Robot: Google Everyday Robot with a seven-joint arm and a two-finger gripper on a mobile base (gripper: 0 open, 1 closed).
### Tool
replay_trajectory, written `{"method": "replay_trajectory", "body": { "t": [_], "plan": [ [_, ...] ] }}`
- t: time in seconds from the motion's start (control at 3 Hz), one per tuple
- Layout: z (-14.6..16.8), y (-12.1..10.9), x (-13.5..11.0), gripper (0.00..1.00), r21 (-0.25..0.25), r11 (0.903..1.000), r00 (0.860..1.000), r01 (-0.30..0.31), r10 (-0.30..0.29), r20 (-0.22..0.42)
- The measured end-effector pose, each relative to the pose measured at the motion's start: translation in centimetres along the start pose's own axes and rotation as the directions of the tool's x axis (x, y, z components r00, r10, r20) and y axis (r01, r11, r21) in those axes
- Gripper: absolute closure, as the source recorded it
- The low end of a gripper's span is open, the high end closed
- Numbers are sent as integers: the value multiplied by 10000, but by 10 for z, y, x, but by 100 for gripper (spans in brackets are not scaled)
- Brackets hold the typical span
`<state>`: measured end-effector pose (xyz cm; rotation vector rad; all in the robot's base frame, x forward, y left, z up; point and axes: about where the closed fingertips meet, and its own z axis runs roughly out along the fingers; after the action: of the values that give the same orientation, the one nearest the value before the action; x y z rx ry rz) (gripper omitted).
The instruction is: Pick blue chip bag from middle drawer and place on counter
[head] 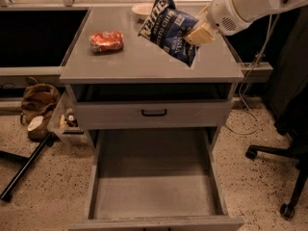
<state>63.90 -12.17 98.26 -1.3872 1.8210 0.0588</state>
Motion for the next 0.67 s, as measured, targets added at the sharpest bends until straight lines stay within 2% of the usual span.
{"method": "replay_trajectory", "body": {
  "t": [0.33, 0.67],
  "plan": [
    [31, -38, -9, 100, 1064, 9938, 9994, -337, 334, 38],
    [62, -71, 1, 100, 1633, 9813, 9941, -1017, 1067, -218]
  ]
}}
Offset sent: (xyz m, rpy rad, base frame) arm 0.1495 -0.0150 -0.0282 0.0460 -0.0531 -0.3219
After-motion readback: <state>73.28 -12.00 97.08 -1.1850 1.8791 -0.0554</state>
